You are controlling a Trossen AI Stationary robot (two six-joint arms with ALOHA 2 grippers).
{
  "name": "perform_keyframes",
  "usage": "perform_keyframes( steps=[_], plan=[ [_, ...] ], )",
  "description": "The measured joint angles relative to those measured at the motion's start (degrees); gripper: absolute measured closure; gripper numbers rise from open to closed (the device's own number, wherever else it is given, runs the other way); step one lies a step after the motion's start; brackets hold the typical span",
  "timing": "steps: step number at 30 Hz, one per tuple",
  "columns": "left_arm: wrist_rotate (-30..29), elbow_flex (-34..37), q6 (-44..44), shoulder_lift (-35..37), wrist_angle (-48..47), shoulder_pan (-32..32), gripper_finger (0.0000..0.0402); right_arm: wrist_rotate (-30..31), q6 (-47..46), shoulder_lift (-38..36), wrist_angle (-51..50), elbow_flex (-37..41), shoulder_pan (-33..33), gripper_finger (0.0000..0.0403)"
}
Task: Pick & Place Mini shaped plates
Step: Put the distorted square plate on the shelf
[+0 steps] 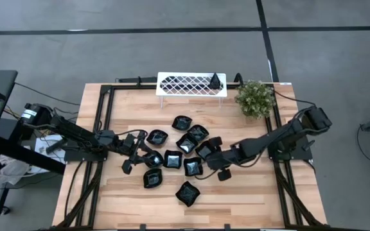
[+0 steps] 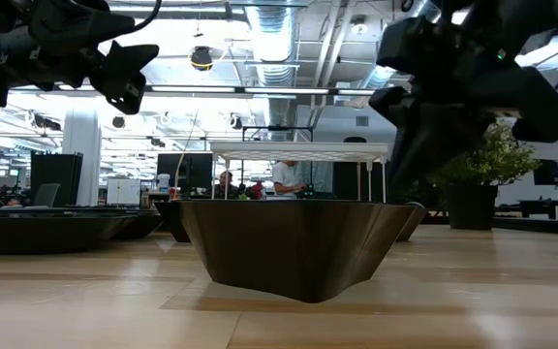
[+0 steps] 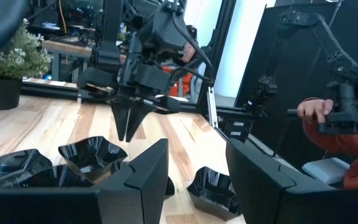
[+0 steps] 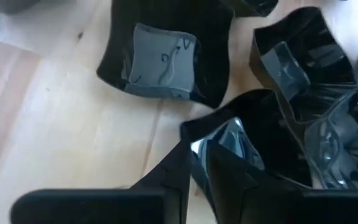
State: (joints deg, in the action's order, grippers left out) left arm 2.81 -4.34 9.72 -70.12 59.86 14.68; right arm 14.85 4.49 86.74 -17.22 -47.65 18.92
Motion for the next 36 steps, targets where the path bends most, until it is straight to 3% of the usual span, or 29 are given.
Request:
perform_keyframes(
  steps=[20, 28, 36],
  plan=[
    [0.00, 0.00, 0.00, 0.01, 0.97, 0.00, 0.0238, 0.25, 2.10, 3.80, -3.99, -0.12, -0.70, 0.0243],
    [0.00, 0.00, 0.00, 0.03, 1.70, 0.00, 0.0238, 0.64, 2.10, 7.78, -3.42, -0.12, -0.68, 0.0257],
    [0.00, 0.00, 0.00, 0.04, 1.81, 0.01, 0.0238, 0.68, 2.10, 6.55, -3.41, -0.10, -0.68, 0.0289]
  ],
)
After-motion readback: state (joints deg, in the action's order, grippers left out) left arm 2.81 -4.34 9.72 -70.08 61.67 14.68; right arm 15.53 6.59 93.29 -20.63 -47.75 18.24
